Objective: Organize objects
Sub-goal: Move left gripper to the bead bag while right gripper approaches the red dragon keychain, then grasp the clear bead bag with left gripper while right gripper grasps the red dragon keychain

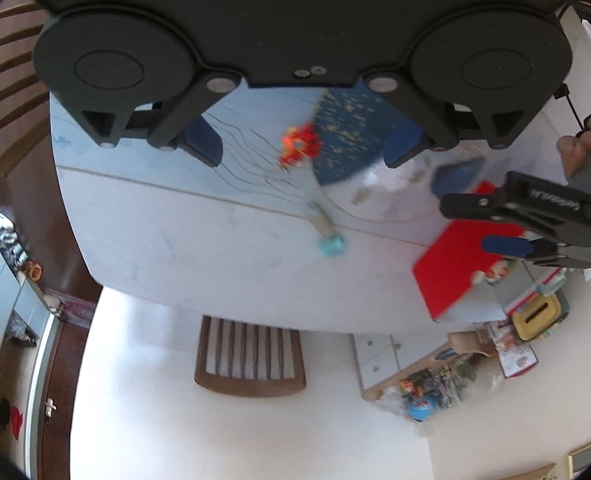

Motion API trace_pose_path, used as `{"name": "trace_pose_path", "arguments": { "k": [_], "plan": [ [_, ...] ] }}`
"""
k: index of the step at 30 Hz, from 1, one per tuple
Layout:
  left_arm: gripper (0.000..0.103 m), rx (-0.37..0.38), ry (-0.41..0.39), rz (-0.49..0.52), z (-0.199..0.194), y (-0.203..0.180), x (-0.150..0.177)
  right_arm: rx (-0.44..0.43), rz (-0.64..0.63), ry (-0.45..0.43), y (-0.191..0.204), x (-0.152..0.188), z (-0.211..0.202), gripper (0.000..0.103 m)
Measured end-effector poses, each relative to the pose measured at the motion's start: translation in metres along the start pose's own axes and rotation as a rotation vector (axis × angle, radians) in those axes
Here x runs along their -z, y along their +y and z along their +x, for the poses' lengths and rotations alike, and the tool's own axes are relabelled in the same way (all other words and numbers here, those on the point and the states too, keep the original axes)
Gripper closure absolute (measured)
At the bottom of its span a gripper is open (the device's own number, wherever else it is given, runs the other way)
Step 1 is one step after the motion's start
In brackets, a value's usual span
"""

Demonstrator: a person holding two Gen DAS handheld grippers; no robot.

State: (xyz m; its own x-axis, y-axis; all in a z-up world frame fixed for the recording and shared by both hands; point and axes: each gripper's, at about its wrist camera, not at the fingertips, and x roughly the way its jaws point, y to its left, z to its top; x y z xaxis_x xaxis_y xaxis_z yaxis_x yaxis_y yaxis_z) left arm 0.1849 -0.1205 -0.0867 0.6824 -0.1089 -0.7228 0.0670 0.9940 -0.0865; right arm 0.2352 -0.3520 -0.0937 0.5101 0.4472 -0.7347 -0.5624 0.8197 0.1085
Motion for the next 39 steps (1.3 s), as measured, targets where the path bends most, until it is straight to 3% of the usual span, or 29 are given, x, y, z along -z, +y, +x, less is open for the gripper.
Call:
{"name": "trace_pose_path", "arguments": {
  "k": [6,13,29,32,39],
  "plan": [
    [0.001,-0.044,0.015,0.05,0.033,-0.013,0.016,-0.009,-0.002,0.032,-0.017,0.012,0.026,0.011],
    [0.001,-0.055,0.051,0.006,0.069,-0.012,0.028,-0.043,-0.066,0.075,-0.019,0.022,0.064,0.016],
    [0.002,-0.053,0.06,-0.033,0.094,-0.005,0.036,-0.092,-0.176,0.082,-0.001,0.027,0.105,0.031],
    [0.01,-0.046,0.067,-0.033,0.095,-0.005,0.037,-0.079,-0.21,0.071,0.003,0.028,0.107,0.037],
    [0.044,-0.037,0.071,0.005,0.095,-0.013,0.036,-0.065,-0.227,0.053,0.006,0.026,0.107,0.052]
  ]
}}
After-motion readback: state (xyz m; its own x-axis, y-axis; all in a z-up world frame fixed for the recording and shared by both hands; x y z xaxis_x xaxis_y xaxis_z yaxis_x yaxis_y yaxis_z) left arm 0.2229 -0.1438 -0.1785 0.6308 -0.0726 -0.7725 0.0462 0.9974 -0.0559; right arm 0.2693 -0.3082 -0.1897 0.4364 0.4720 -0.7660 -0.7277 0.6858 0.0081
